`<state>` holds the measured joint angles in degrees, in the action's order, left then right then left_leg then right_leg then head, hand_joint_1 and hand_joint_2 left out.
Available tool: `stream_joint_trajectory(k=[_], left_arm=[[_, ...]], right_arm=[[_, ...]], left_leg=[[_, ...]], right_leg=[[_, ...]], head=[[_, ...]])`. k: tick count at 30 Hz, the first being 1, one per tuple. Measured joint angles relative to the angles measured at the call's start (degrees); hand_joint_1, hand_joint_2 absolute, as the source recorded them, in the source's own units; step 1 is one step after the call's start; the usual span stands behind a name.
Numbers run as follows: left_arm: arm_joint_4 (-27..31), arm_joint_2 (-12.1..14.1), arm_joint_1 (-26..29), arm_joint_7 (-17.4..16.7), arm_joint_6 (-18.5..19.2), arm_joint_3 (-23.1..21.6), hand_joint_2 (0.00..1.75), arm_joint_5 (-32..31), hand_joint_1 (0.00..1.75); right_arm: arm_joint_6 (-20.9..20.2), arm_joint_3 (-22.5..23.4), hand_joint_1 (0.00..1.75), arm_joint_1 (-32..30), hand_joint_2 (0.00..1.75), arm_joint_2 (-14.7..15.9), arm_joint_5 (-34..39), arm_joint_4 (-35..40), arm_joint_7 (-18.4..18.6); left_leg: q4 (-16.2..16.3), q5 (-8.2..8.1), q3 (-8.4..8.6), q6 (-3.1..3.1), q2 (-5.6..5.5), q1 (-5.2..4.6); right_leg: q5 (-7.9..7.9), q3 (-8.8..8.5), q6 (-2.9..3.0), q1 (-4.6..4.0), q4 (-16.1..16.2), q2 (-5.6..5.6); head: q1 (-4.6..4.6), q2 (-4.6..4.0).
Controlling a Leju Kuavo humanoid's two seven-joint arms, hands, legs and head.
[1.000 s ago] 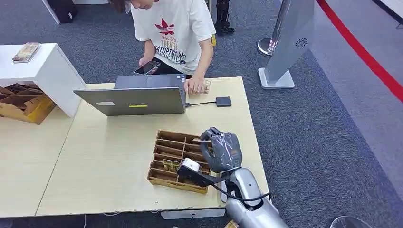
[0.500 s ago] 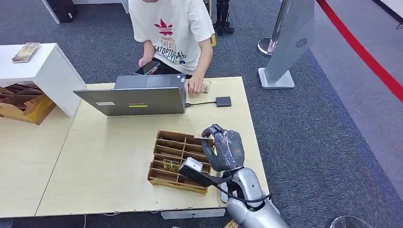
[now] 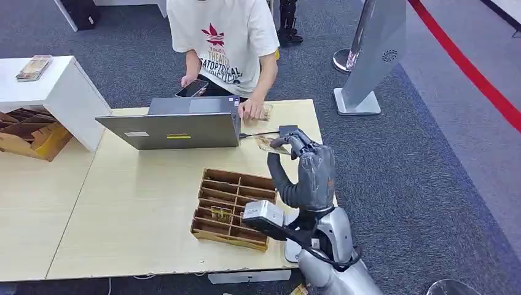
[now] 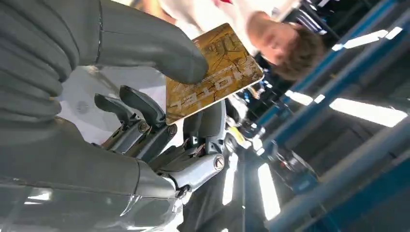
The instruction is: Pass the card to the sensor for recognition and then transmit it.
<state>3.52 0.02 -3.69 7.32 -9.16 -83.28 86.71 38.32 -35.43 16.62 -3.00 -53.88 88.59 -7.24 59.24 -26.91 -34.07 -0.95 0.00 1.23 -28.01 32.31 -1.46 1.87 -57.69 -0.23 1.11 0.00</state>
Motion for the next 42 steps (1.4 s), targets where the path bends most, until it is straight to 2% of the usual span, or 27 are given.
stream_joint_trajectory(k=[8, 20, 28, 34, 35, 36, 37, 38, 40, 41, 42], left_arm=[[0.6, 0.1, -0.6, -0.6, -0.4, -0.9, 0.0, -0.9, 0.0], [1.8, 0.8, -1.5, -1.7, -0.6, -2.1, 0.0, -3.0, 0.0], [2.4, 1.6, -2.5, -2.7, -0.2, -3.5, 0.0, -5.4, 0.0], [2.9, 2.0, -3.6, -3.7, 0.1, -4.4, 0.0, -7.1, 0.0], [3.0, 2.0, -3.8, -3.8, 0.1, -4.5, 0.0, -7.3, 0.0], [3.0, 2.0, -3.9, -3.8, 0.2, -4.6, 0.0, -7.4, 0.0], [3.1, 2.0, -4.0, -3.9, 0.2, -4.7, 0.0, -7.5, 0.0], [3.3, 2.0, -4.1, -4.0, 0.3, -4.7, 0.0, -7.5, 0.0], [3.3, 2.0, -4.1, -4.0, 0.3, -4.7, 0.0, -7.5, 0.0], [3.3, 2.0, -4.1, -4.0, 0.3, -4.7, 0.0, -7.5, 0.0], [3.3, 2.0, -4.1, -4.0, 0.3, -4.7, 0.0, -7.5, 0.0]], right_arm=[[-0.6, -1.0, 1.75, 5.5, 1.75, -1.9, 1.0, -0.2, -0.7], [-4.8, -2.8, 1.75, 14.0, 1.75, -5.0, 1.3, -4.5, 2.1], [-7.3, -3.5, 1.75, 21.5, 1.75, -6.9, -0.4, -14.1, 3.7], [-8.5, -4.2, 1.75, 27.1, 1.75, -8.5, -3.2, -24.0, 6.5], [-8.6, -4.3, 1.64, 27.8, 1.75, -8.7, -3.5, -25.4, 6.7], [-8.8, -4.3, 1.64, 28.4, 1.75, -8.9, -3.7, -26.9, 6.9], [-9.0, -4.4, 0.28, 28.8, 1.75, -9.0, -3.7, -27.9, 7.1], [-9.2, -4.4, 0.0, 29.2, 1.75, -9.2, -3.8, -29.1, 7.3], [-9.6, -4.4, 0.0, 29.6, 1.75, -9.5, -4.1, -31.2, 7.7], [-10.3, -4.4, 0.0, 29.8, 0.0, -9.7, -3.7, -32.0, 7.7], [-11.2, -4.4, 0.0, 29.8, 0.0, -9.9, -3.1, -32.7, 7.6]], left_leg=[[0.0, 0.01, 0.0, -0.01, -0.01, 0.0], [0.0, 0.05, 0.0, -0.06, -0.01, 0.0], [0.0, 0.08, 0.0, -0.07, -0.03, 0.01], [0.0, 0.09, 0.0, -0.07, -0.03, 0.01], [0.0, 0.09, 0.0, -0.07, -0.04, 0.01], [0.0, 0.09, 0.01, -0.07, -0.03, 0.01], [0.0, 0.09, 0.0, -0.07, -0.04, 0.01], [0.0, 0.09, 0.0, -0.07, -0.04, 0.01], [0.0, 0.09, -0.01, -0.07, -0.04, 0.01], [0.0, 0.08, 0.0, -0.07, -0.04, 0.01], [0.0, 0.08, -0.01, -0.07, -0.03, 0.01]], right_leg=[[0.0, -0.01, 0.0, 0.0, 0.0, -0.01], [0.01, -0.01, 0.01, 0.0, 0.0, -0.01], [0.04, -0.01, 0.04, -0.01, 0.0, -0.02], [0.04, -0.01, 0.04, -0.01, -0.1, -0.03], [0.04, -0.01, 0.04, -0.01, -0.1, -0.02], [0.04, -0.01, 0.04, -0.01, -0.1, -0.01], [0.04, -0.01, 0.04, -0.01, -0.1, -0.02], [0.04, -0.01, 0.04, -0.01, -0.1, -0.02], [0.04, -0.01, 0.04, -0.01, -0.1, -0.02], [0.04, -0.01, 0.04, 0.0, -0.1, -0.02], [0.04, 0.0, 0.04, -0.01, -0.1, -0.01]], head=[[-0.02, 0.0], [0.0, 0.0], [-0.02, 0.0], [-0.02, 0.0], [-0.02, 0.0], [0.0, 0.0], [-0.04, 0.0], [-0.02, 0.0], [-0.02, 0.0], [-0.02, 0.0], [-0.02, 0.0]])
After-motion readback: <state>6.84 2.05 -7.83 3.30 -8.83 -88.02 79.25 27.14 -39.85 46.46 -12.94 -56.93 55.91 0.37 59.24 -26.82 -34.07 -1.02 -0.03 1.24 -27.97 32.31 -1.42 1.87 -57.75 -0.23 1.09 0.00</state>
